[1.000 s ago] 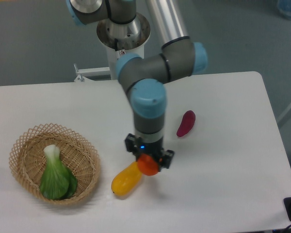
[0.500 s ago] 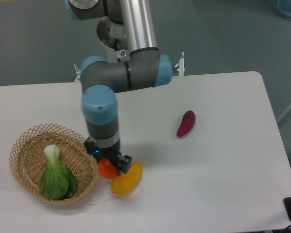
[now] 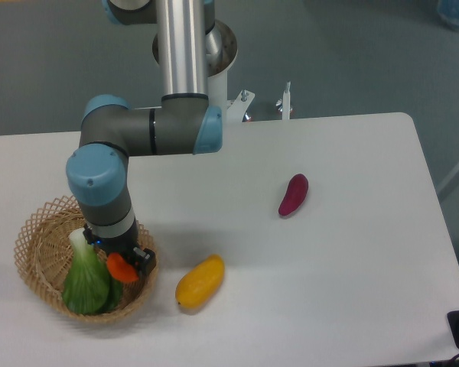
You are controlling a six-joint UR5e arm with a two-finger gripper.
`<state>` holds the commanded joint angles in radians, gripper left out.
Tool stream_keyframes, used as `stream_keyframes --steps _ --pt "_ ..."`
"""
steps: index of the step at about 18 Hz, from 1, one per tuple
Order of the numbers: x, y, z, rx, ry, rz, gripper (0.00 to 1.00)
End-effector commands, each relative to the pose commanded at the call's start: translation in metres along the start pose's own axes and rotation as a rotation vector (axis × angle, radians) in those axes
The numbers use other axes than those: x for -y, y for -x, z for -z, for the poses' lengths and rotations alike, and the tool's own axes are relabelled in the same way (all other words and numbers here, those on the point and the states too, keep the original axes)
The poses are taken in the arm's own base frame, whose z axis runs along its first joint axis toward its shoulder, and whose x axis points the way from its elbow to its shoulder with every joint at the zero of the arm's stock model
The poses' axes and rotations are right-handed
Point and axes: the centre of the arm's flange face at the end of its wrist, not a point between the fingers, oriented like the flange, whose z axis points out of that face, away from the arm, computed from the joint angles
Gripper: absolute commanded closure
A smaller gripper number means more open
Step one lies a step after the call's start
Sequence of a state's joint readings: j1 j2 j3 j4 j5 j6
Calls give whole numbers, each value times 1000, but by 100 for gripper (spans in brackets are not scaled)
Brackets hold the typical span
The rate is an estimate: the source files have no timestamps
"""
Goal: Place the orange in the basket
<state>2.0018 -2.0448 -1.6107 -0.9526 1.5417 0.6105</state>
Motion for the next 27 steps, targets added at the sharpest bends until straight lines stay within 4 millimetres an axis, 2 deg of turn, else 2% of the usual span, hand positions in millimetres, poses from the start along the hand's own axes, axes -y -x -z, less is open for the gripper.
stream_keyframes --steps 1,3,9,14,15,16,19,20,22,26,27 --pt "0 0 -1 0 0 0 18" --pt "0 0 -2 -1 1 -1 0" --pt "0 0 -1 1 1 -2 0" --pt "1 9 12 16 -19 8 0" --pt "-1 16 17 23 -26 17 0" --pt "-10 34 26 35 -35 45 0" --pt "-30 71 40 56 -48 101 0" --pt "-45 92 47 67 -53 137 0" --pt "-65 120 57 83 -60 187 0" --pt "-101 165 58 96 -51 255 0" --pt "-119 182 56 97 -41 241 0"
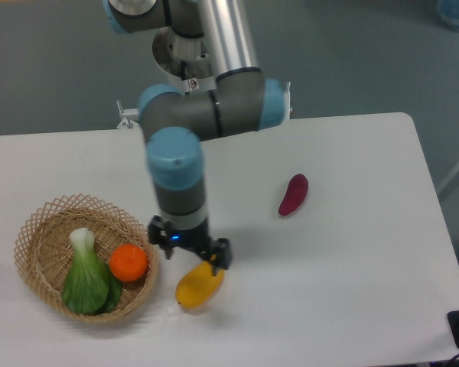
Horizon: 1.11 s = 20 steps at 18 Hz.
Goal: Place the orange in the basket
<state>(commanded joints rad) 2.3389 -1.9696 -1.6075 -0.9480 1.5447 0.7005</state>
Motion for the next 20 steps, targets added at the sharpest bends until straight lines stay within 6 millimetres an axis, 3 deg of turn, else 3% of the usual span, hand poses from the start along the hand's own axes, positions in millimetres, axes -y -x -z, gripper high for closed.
stream_keyframes --steps 3,6,10,20 --pt "-31 46 20 24 -6 -10 0" --pt "-47 69 21 31 -1 -32 0" --pt "-58 80 18 30 12 -52 0" --pt "-77 83 2 20 64 -165 0"
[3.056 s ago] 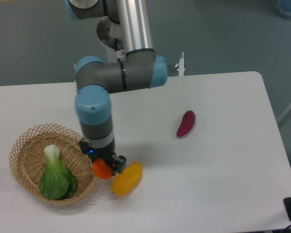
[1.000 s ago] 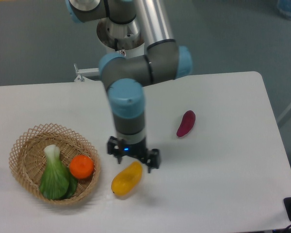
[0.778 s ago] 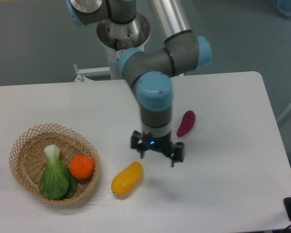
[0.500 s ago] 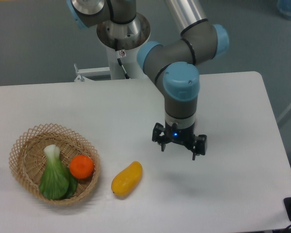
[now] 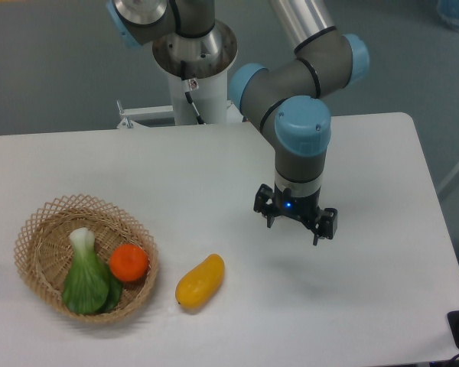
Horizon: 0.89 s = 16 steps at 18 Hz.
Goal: Place the orange in the basket
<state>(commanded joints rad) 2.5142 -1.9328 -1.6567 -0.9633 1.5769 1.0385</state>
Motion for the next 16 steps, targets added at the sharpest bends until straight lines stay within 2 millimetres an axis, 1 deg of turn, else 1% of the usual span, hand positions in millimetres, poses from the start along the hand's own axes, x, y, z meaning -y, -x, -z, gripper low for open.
stream_keyframes --steps 3,8,16 --pt "-3 1 -1 13 28 -2 0" --pt "-1 1 2 16 12 -4 0" --pt "0 0 0 19 15 -3 0"
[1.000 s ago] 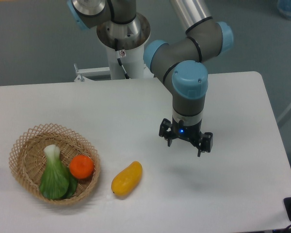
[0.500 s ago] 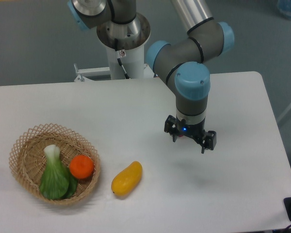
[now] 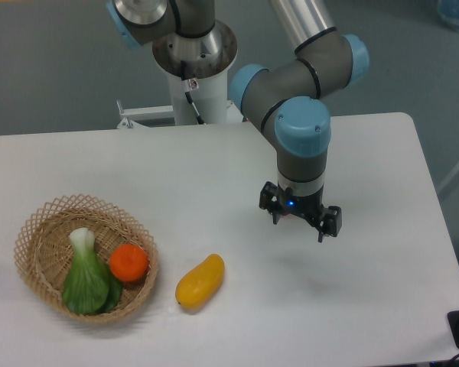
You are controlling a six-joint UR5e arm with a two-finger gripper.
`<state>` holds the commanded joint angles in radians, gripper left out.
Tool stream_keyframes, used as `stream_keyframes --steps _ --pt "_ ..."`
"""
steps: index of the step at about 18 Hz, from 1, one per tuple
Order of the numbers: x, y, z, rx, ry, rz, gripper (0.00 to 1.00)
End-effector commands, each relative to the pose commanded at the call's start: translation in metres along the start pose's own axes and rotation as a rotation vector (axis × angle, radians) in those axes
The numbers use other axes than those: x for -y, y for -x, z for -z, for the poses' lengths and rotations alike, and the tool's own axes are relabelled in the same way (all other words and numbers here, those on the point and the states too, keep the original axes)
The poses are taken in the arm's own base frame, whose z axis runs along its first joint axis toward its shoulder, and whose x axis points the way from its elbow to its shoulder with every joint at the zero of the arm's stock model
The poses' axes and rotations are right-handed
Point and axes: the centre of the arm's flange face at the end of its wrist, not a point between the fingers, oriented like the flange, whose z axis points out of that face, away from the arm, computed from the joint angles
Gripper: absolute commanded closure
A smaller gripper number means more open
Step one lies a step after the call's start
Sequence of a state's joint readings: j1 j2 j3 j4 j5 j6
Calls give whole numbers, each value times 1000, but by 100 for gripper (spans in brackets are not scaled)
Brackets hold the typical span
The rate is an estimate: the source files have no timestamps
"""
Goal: Place the orange in the basket
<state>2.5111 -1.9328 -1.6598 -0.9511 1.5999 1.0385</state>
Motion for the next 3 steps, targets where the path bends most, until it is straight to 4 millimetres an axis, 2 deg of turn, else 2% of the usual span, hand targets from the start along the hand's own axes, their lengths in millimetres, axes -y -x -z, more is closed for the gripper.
stream_keyframes --steps 3 --pt "0 -2 -3 -5 4 1 0"
